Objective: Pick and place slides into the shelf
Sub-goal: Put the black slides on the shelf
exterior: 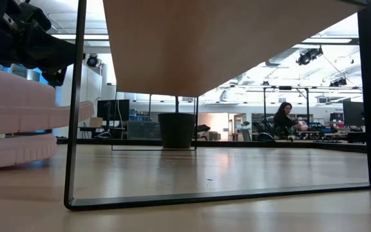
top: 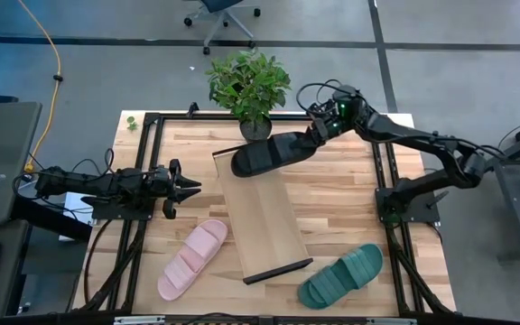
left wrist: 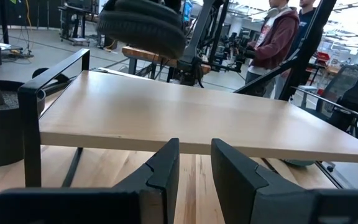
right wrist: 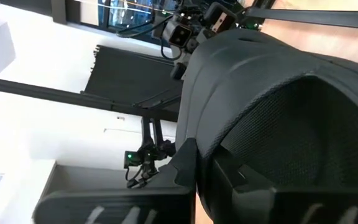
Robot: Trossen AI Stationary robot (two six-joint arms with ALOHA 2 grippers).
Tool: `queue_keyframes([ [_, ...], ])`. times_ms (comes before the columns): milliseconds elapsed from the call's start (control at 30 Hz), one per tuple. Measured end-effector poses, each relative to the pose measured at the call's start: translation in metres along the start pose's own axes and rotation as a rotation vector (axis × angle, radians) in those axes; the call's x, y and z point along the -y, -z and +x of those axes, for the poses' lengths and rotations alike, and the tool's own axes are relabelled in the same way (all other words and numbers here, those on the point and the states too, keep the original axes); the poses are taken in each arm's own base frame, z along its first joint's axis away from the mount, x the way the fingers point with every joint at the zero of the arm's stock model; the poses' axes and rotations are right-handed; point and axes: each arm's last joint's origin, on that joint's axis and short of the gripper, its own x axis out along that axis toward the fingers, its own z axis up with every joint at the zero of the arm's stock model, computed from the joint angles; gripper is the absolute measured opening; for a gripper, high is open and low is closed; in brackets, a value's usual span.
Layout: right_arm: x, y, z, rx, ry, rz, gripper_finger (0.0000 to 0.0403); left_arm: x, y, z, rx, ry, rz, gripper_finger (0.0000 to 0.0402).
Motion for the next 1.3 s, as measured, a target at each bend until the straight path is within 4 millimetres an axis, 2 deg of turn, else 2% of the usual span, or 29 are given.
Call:
queue_keyframes([
  [600, 0.005, -0.011, 0.047, -0.052, -0.011, -0.003, 0.0000, 0.000, 0.000, 0.000, -0.002, -0.001, 0.000, 0.0083],
  [1067, 0.014, -0.008, 0.071, -0.054, 0.017, 0.021, 0.0000, 0.000, 0.000, 0.000, -0.002, -0.001, 0.000, 0.0083],
  [1300, 0.015, -0.010, 0.076, -0.031, -0.005, 0.029, 0.0000, 0.000, 0.000, 0.000, -0.002, -0.001, 0.000, 0.0083],
])
